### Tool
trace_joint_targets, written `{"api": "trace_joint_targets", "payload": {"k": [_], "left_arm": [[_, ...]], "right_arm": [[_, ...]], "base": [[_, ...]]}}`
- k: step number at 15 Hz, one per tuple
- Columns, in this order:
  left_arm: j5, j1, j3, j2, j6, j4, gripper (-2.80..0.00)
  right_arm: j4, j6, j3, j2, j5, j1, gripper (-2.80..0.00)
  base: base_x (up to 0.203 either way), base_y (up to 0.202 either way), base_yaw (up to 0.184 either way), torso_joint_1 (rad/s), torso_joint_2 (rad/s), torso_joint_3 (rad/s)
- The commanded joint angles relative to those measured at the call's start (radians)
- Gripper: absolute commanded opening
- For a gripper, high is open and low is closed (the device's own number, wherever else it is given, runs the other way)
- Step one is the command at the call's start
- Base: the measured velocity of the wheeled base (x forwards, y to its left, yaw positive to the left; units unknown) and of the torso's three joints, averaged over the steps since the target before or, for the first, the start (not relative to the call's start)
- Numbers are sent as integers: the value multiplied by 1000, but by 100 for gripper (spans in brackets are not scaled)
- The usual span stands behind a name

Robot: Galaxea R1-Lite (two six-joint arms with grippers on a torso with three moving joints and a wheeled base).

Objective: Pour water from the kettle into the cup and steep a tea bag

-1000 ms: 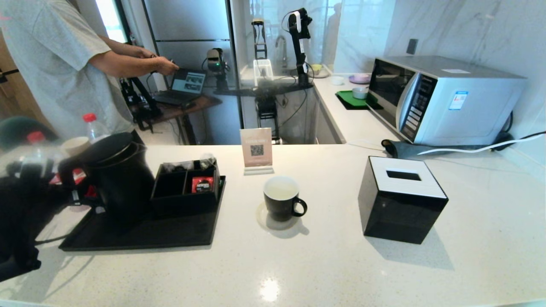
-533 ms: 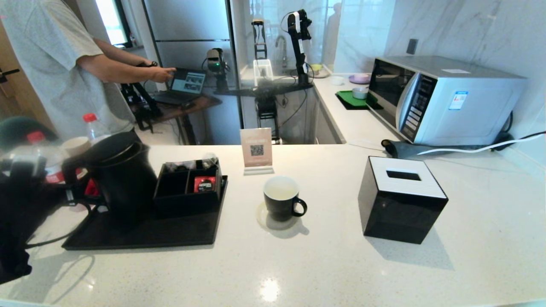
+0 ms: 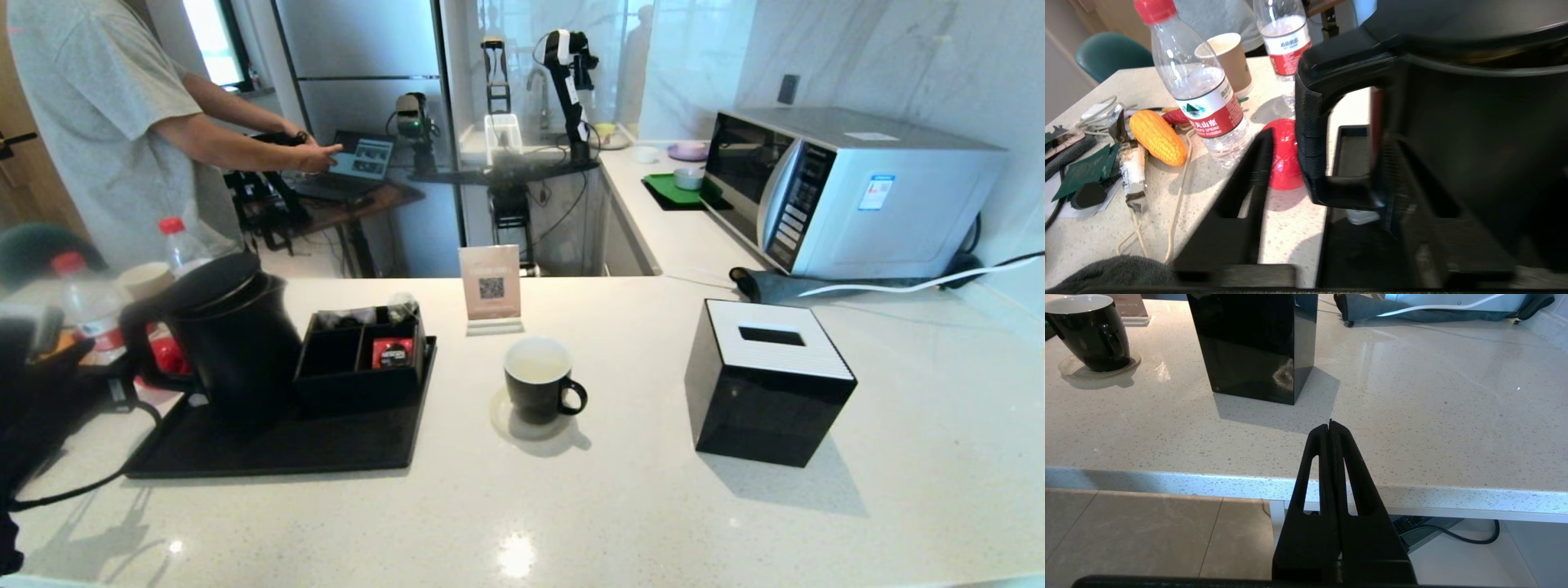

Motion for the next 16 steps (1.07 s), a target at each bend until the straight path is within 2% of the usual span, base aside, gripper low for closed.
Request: {"api": "trace_joint_targets", "payload": {"k": [1,5,7,9,11,14,16], "left_arm": [[6,3,34,-85,-3,-48,-280],[14,1,32,-213,-9,-38,-280],[14,0,-33,-304,-11,61,-280],[14,-13,-177,-385,-11,301,-280],[13,-41,-357,-437,-9,588,-280],[10,-89,-643,-450,-3,1004,-280],[6,-117,-811,-412,34,1295,-280]], "right_arm": [[0,-1,0,1,0,0,-280],[0,-1,0,1,0,0,-280],[0,-1,0,1,0,0,-280],[0,-1,0,1,0,0,-280],[0,-1,0,1,0,0,-280],[0,-1,0,1,0,0,-280],[0,-1,0,1,0,0,-280]], "base": [[0,0,0,0,0,0],[0,0,0,0,0,0],[0,0,0,0,0,0],[0,0,0,0,0,0],[0,0,0,0,0,0],[0,0,0,0,0,0],[0,0,0,0,0,0]]}}
